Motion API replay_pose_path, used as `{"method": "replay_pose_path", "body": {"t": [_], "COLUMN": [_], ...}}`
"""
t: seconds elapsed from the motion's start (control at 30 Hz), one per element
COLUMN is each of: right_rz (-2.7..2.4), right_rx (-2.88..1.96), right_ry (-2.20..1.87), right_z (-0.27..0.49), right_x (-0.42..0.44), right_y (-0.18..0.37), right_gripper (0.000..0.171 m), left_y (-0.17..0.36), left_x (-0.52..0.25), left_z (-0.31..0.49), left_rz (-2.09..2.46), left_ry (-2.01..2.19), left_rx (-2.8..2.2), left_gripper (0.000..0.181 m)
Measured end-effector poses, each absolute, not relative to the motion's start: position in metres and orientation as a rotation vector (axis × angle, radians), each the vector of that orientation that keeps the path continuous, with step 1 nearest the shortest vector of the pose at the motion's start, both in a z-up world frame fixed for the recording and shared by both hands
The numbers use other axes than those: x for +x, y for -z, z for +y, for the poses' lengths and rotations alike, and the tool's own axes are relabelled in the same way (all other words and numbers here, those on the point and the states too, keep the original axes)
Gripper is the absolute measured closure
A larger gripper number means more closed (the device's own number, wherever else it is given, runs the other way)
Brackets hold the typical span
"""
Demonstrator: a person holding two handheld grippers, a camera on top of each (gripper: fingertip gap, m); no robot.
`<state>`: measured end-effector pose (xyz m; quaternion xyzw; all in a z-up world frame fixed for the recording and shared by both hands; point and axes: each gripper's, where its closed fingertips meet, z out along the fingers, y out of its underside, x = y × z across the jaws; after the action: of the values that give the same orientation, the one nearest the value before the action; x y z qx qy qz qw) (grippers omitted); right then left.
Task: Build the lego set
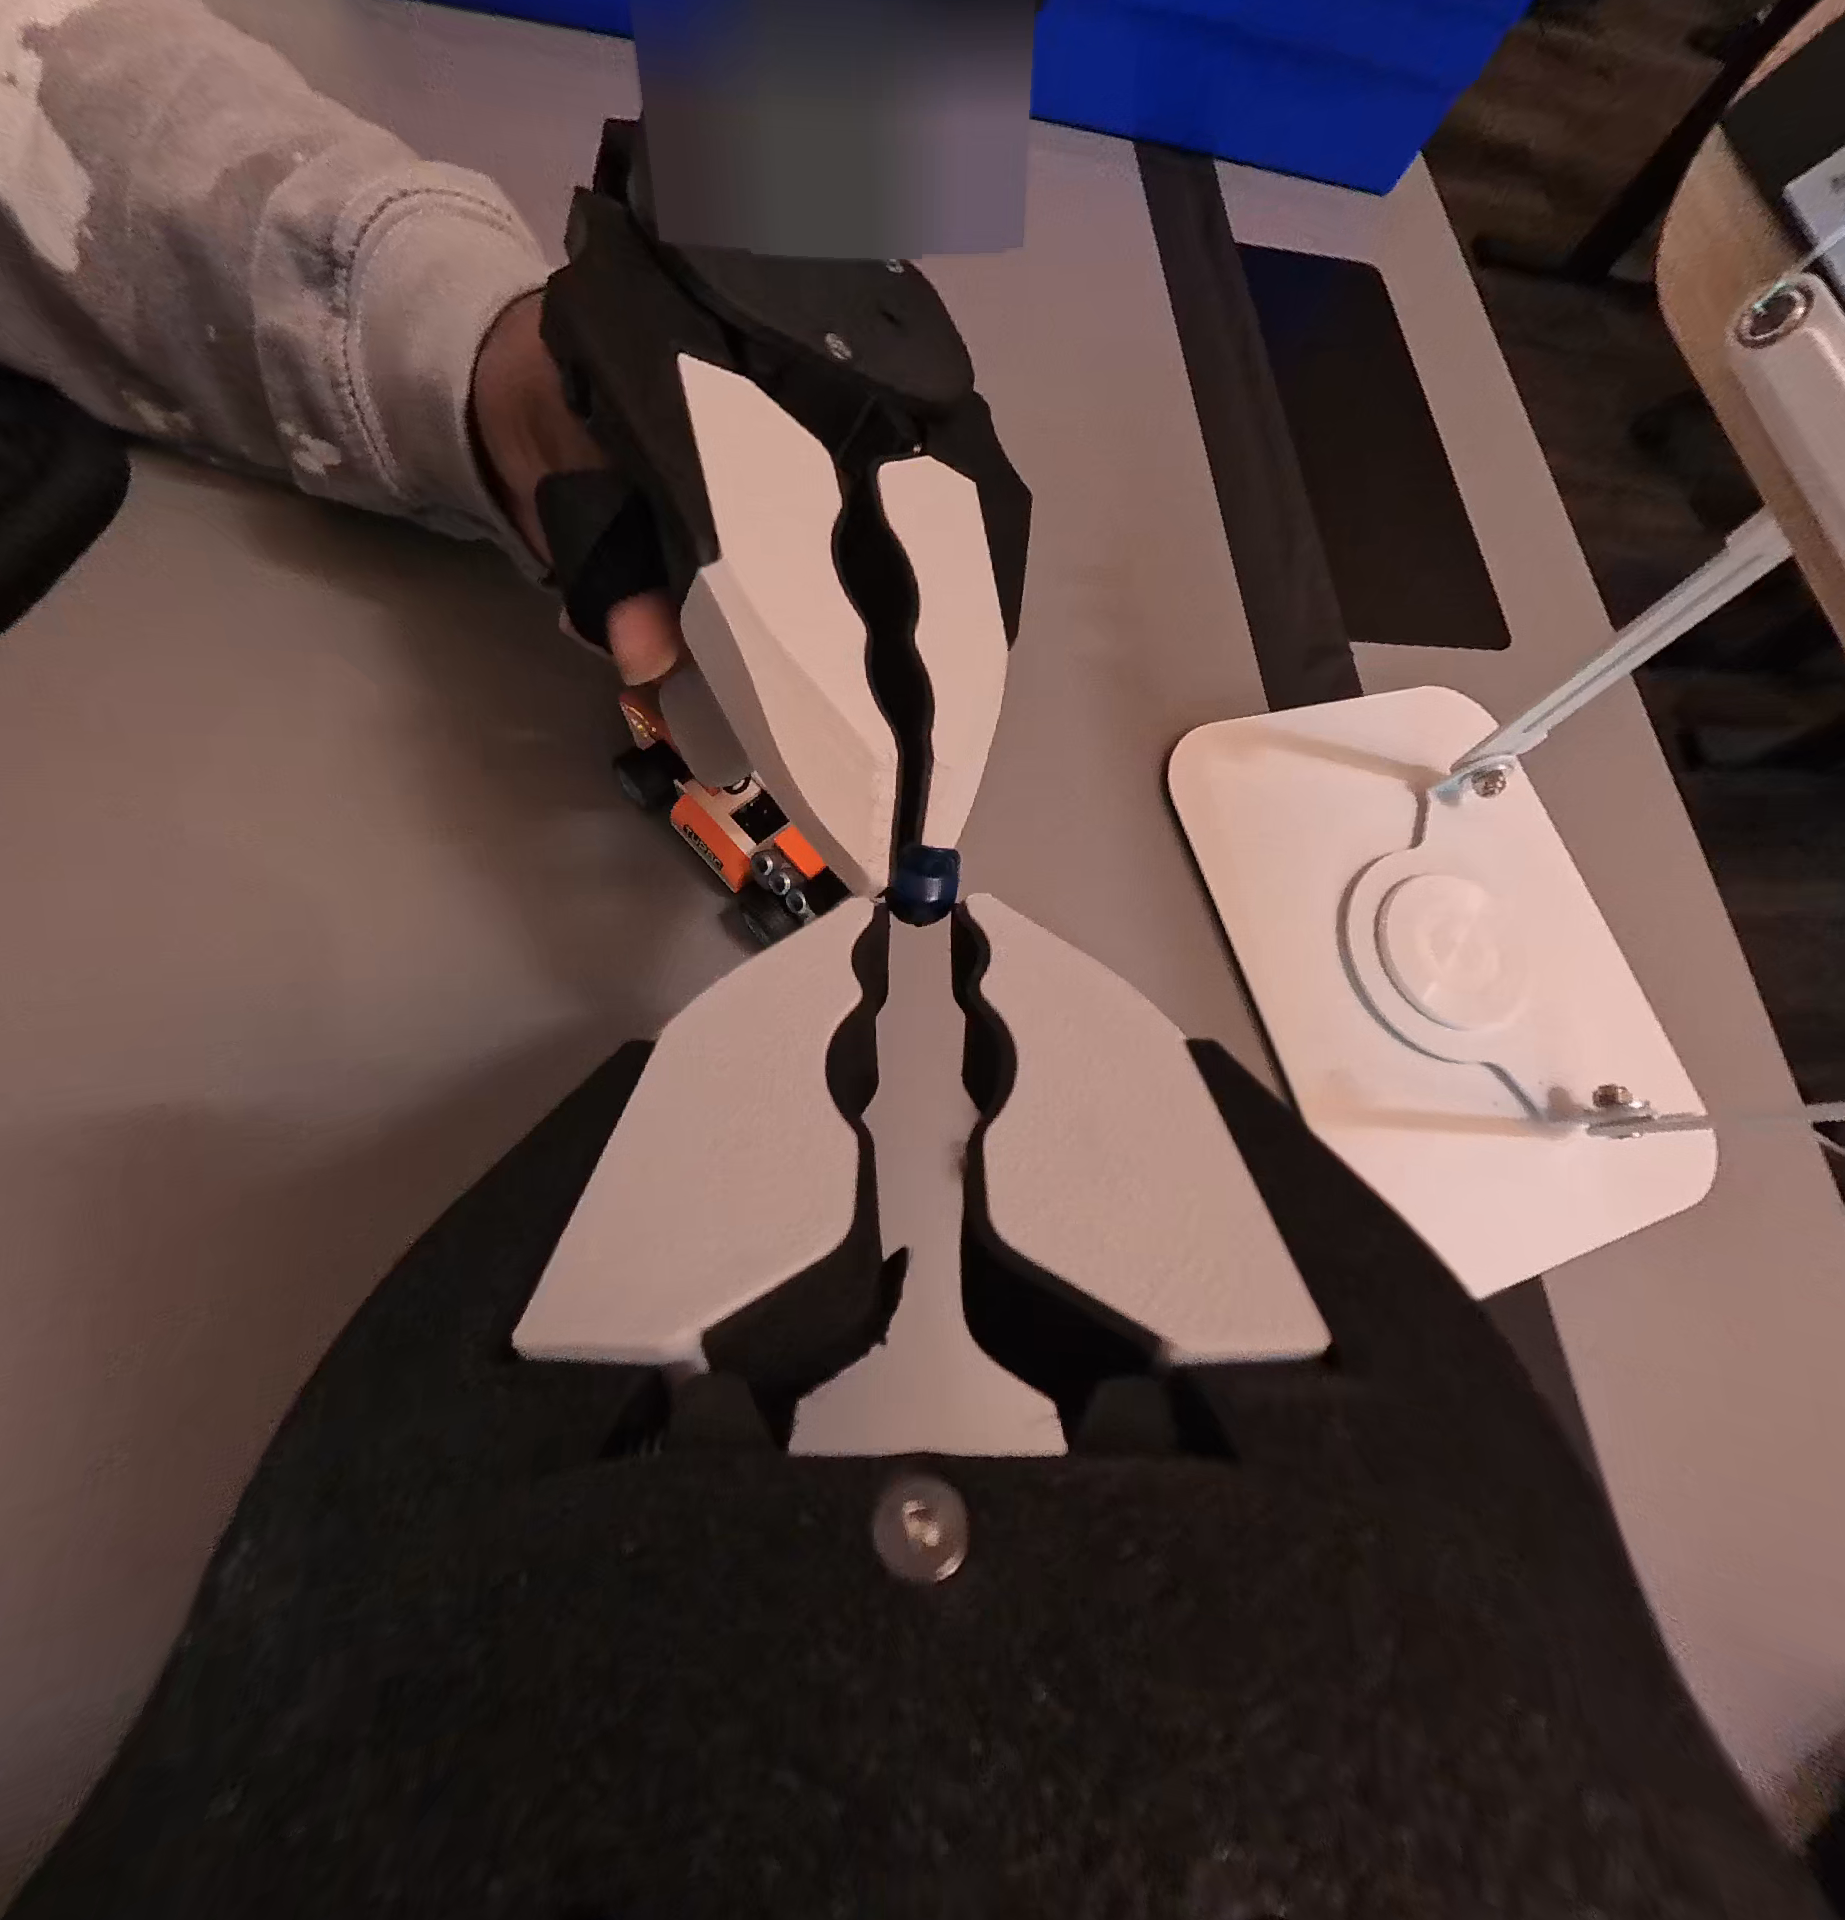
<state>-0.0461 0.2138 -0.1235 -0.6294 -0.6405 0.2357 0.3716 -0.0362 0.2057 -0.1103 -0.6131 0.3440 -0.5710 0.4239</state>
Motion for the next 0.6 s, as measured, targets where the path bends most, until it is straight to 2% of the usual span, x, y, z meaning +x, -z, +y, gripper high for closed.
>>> {"method": "replay_pose_path", "body": {"t": [0.13, 0.17, 0.33, 0.6], "right_rz": [-1.713, -1.729, -1.890, -1.862], "right_rx": [-1.599, -1.596, -1.600, -1.631], "right_ry": [-0.548, -0.506, -0.361, -0.530], "right_z": [0.216, 0.220, 0.232, 0.223], "right_x": [-0.045, -0.042, -0.029, -0.041], "right_y": [0.126, 0.128, 0.146, 0.152], "right_gripper": [0.163, 0.171, 0.171, 0.152], "left_y": [0.112, 0.112, 0.117, 0.127], "left_x": [-0.037, -0.037, -0.041, -0.038], "left_z": [0.207, 0.208, 0.216, 0.215], "left_rz": [0.860, 0.855, 0.842, 0.863], "left_ry": [1.436, 1.437, 1.399, 1.405], "left_rx": [-1.547, -1.546, -1.598, -1.621], "left_gripper": [0.179, 0.179, 0.179, 0.180]}}
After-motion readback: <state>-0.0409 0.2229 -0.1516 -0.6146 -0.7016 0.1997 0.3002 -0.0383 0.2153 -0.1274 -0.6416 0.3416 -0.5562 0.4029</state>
